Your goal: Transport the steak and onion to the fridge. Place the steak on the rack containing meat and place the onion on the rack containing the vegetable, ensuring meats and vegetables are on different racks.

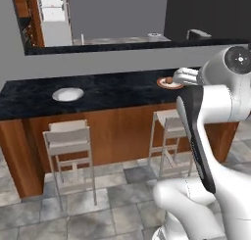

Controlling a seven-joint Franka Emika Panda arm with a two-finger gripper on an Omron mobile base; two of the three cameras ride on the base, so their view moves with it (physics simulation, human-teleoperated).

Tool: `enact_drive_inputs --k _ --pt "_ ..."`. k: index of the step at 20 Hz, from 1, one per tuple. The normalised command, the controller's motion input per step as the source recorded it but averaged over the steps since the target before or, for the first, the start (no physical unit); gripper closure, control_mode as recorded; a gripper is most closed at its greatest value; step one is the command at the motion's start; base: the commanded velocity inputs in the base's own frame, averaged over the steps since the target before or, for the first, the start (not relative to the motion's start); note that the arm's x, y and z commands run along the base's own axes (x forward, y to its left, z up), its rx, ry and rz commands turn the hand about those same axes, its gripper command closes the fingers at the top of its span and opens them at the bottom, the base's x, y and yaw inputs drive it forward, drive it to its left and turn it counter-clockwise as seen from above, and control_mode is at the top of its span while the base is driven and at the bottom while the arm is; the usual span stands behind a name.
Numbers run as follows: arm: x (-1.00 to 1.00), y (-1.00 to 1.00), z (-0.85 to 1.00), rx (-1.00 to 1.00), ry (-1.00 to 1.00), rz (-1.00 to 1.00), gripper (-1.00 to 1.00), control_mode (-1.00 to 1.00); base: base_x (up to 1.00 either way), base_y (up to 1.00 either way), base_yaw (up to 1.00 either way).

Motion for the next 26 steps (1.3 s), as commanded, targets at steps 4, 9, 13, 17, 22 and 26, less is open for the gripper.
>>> enact_drive_inputs --k 4,9,13,17,22,26 --pt "0.00 0.00 0.00 0.00 0.00 0.00 1.00 1.00 0.00 -1.00 0.00" --pt "0.00 0.00 0.00 0.00 0.00 0.00 1.00 1.00 0.00 -1.00 0.00" --pt "0.00 0.00 0.00 0.00 0.00 0.00 1.00 1.00 0.00 -1.00 0.00" --pt "0.00 0.00 0.00 0.00 0.00 0.00 1.00 1.00 0.00 -1.00 0.00" --pt "0.00 0.00 0.00 0.00 0.00 0.00 1.00 1.00 0.01 -1.00 0.02" --pt "0.00 0.00 0.00 0.00 0.00 0.00 1.00 1.00 0.23 -1.00 0.05"
